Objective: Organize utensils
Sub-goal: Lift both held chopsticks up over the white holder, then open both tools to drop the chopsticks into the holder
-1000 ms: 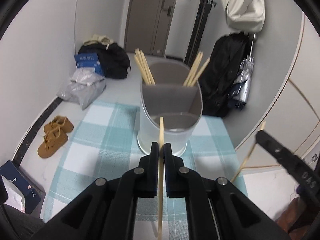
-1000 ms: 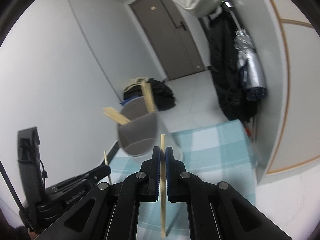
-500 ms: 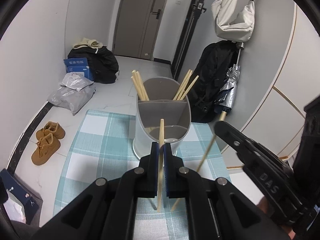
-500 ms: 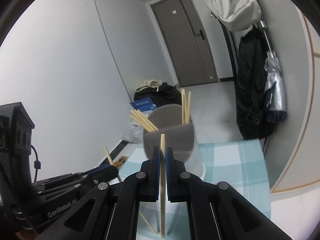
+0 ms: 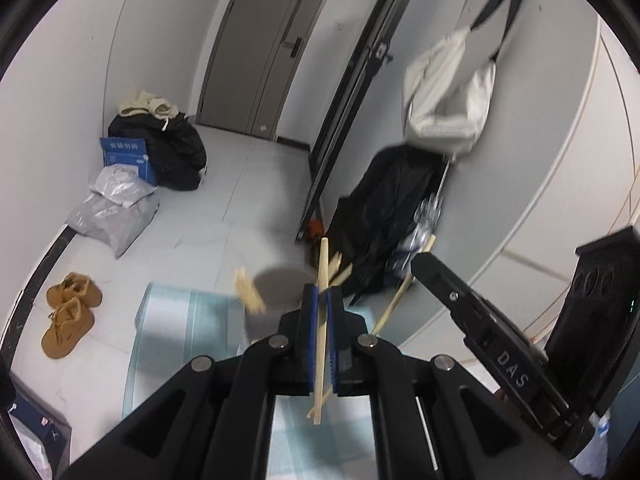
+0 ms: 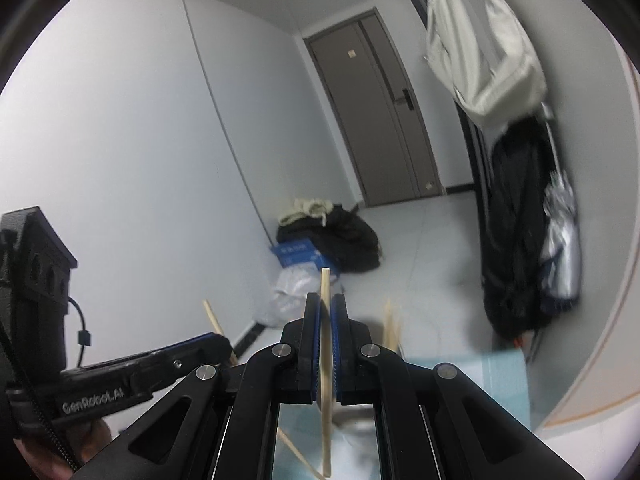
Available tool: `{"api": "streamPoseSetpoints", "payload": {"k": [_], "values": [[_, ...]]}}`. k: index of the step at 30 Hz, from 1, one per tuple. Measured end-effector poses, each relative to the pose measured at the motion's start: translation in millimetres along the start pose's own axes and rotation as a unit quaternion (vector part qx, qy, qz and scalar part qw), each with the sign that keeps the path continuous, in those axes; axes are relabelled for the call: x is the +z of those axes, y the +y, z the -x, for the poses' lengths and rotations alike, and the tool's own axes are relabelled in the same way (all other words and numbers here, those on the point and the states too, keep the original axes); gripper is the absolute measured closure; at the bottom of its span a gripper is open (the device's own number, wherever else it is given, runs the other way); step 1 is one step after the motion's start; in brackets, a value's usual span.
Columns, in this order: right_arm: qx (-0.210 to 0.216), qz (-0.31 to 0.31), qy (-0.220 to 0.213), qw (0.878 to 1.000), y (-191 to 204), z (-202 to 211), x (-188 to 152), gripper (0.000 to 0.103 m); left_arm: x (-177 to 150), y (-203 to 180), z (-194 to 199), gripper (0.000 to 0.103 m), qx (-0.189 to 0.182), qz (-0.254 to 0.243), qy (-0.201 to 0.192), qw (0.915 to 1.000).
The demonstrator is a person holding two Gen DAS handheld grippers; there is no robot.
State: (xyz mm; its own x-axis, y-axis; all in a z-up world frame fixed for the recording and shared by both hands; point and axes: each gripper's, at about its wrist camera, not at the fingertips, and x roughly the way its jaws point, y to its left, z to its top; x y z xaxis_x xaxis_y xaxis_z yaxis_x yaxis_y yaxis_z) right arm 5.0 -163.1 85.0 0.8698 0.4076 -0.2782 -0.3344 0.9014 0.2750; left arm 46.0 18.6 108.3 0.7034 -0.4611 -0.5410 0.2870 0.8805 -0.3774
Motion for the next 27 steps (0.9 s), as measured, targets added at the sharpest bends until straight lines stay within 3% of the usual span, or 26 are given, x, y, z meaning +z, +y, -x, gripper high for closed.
{"api": "streamPoseSetpoints", "payload": {"k": [6,11,21,27], "values": [[0.000,0.024,-0.024,0.999,9.1,-23.2,47.4,0.099,43.2,-1.8,-7.4,0.102,-0.002,-0.006,-0.029,0.9996],[-0.013,0.028,-0.035,0.999,4.5,-54.8,66.9,0.099,52.1,4.3,-26.6,0.102,0.007,-0.028,-0.041,0.9987],[-0.045,0.048,-0.039,0.997,-19.2,-95.8,46.9,0.099,32.4,40.1,-67.9,0.102,-0.004,-0.025,-0.028,0.9993],[-0.040,0.046,-0.009,0.998,-28.5,-114.7,30.0,0.099,34.5,50.9,-75.9,0.102,-0.007,-0.012,-0.016,0.9998]]}}
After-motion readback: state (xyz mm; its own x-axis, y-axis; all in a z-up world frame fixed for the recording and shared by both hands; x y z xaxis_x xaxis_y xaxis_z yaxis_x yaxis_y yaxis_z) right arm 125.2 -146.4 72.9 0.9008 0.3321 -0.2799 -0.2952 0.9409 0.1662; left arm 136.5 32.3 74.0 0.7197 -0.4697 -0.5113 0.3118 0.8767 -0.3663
